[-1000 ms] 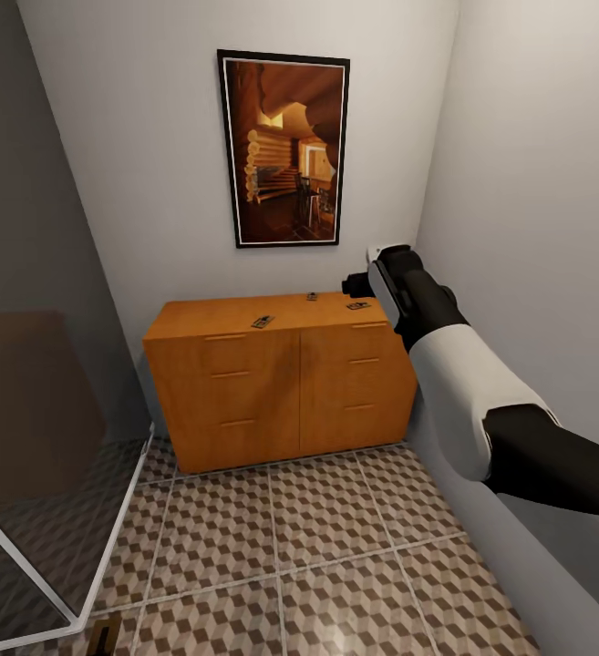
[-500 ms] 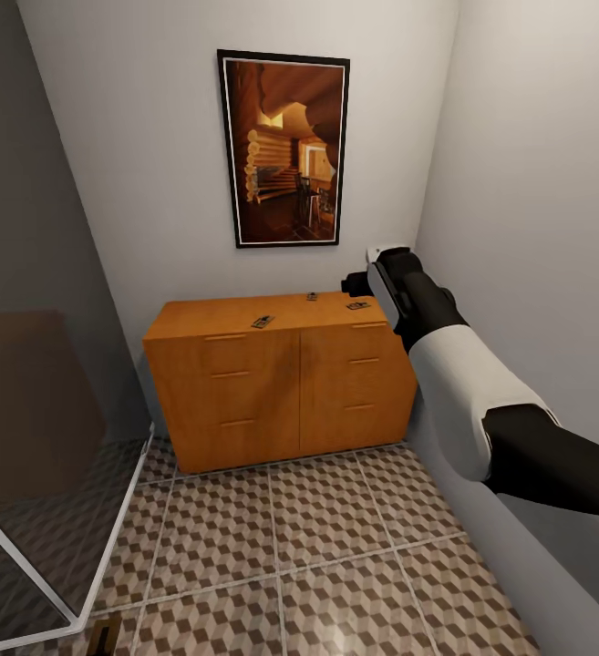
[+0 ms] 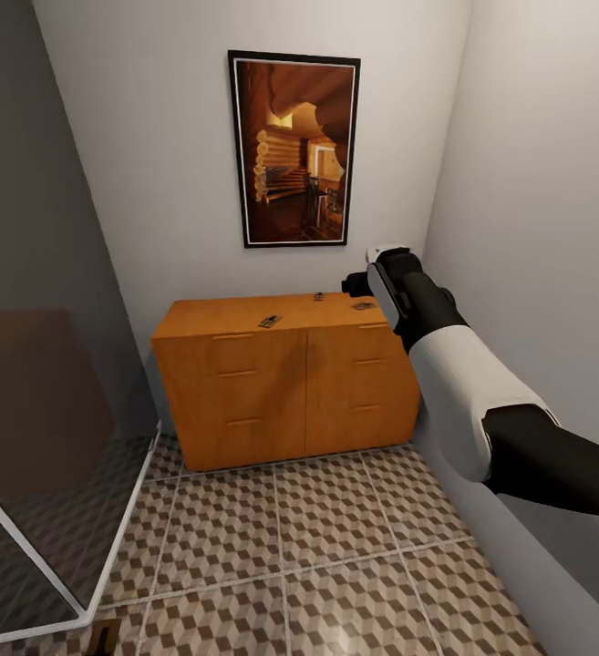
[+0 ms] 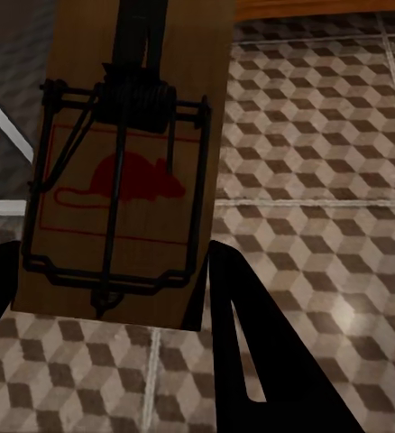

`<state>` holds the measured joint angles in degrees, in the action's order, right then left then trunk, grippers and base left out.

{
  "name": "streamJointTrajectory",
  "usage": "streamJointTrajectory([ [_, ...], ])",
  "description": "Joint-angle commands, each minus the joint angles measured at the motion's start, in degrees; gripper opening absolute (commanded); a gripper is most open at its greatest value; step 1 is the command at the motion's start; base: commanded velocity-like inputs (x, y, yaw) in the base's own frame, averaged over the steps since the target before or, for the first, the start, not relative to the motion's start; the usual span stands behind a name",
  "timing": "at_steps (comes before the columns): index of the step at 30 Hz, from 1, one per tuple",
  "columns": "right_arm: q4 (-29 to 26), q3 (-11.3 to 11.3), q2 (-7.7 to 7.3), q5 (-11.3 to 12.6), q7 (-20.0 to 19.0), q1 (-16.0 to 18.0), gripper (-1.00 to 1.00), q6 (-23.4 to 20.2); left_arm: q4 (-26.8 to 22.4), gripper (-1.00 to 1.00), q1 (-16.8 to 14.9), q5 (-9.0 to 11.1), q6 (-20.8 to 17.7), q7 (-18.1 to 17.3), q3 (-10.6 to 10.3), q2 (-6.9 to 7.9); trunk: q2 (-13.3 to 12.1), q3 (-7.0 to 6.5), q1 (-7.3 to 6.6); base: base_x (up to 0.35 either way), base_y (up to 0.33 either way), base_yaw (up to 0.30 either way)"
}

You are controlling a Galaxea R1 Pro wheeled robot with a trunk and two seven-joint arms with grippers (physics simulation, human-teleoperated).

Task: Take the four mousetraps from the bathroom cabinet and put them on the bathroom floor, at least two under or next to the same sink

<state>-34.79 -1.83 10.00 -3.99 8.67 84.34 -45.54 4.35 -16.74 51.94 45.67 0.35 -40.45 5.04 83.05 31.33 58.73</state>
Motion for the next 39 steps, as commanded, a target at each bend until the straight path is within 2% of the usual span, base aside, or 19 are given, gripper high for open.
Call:
streamJointTrajectory([
  [1, 0.0, -0.1, 0.0, -0.4, -0.1, 0.0, 1.0, -0.3, 0.1, -1.0, -0.1, 0.0, 0.2, 0.4, -0.4, -0.03, 0.0, 0.06, 0.0, 0.0, 0.0, 0.057],
  [10, 0.0, -0.1, 0.0, -0.5, -0.1, 0.0, 1.0, -0.3, 0.1, -1.0, -0.1, 0.0, 0.2, 0.4, -0.4, -0.03, 0.0, 0.06, 0.0, 0.0, 0.0, 0.081],
  [39, 0.0, -0.1, 0.0, -0.5, -0.1, -0.1, 1.0, -0.1, 0.1, -1.0, -0.1, 0.0, 0.2, 0.4, -0.4, -0.03, 0.0, 0.06, 0.0, 0.0, 0.0, 0.253],
])
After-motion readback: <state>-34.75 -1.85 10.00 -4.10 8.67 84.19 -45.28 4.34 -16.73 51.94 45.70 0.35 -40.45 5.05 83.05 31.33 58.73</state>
